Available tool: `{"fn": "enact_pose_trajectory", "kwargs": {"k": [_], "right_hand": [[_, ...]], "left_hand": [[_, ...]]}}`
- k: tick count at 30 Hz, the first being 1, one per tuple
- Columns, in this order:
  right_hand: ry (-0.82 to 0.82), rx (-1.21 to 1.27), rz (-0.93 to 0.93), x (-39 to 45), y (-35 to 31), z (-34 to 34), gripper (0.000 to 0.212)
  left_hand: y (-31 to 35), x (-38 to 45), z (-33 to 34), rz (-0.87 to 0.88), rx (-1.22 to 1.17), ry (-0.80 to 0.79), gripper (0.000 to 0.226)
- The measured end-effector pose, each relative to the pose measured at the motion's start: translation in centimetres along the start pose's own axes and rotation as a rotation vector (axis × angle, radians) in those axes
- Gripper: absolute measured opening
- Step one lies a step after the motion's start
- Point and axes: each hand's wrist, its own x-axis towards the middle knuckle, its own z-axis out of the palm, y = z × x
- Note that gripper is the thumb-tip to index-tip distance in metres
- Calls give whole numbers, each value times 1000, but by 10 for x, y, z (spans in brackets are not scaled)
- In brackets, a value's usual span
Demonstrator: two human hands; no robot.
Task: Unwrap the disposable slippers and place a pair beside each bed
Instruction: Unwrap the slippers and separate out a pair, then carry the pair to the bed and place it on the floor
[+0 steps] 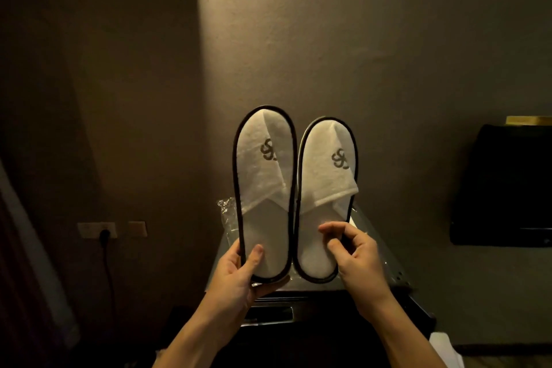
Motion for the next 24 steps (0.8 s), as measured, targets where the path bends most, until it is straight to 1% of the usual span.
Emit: {"fn": "enact_pose_trajectory", "kwargs": {"k": [4,9,12,14,16,17,20,22,24], "right_hand": [[3,-22,2,-7,-2,3,31],[-3,-103,8,-21,-7,5,33],[1,-124,41,-34,-7,8,32],[19,-120,59,-42,-9,9,28],[47,-108,60,-53,-11,10,15],[60,-110,56,-60,-14,9,12],[118,-187,34,-80,-16,1,32],[182,-227,12,-93,-16,-10,38],[221,-269,-23,-106,-16,-24,39]], "left_hand": [[-1,-2,-4,-10,-6,2,27],[-4,-7,-8,-63,18,-80,30],[-11,-11,-6,-84,21,-104,30],[-17,-15,-6,-95,8,-113,35],[-22,-18,-7,-112,-35,-129,39],[-26,-19,-6,-122,-47,-141,37],[-39,-27,2,-150,-48,-171,31],[-50,-36,13,-145,-39,-193,35],[-62,-45,23,-151,-31,-218,39]]}}
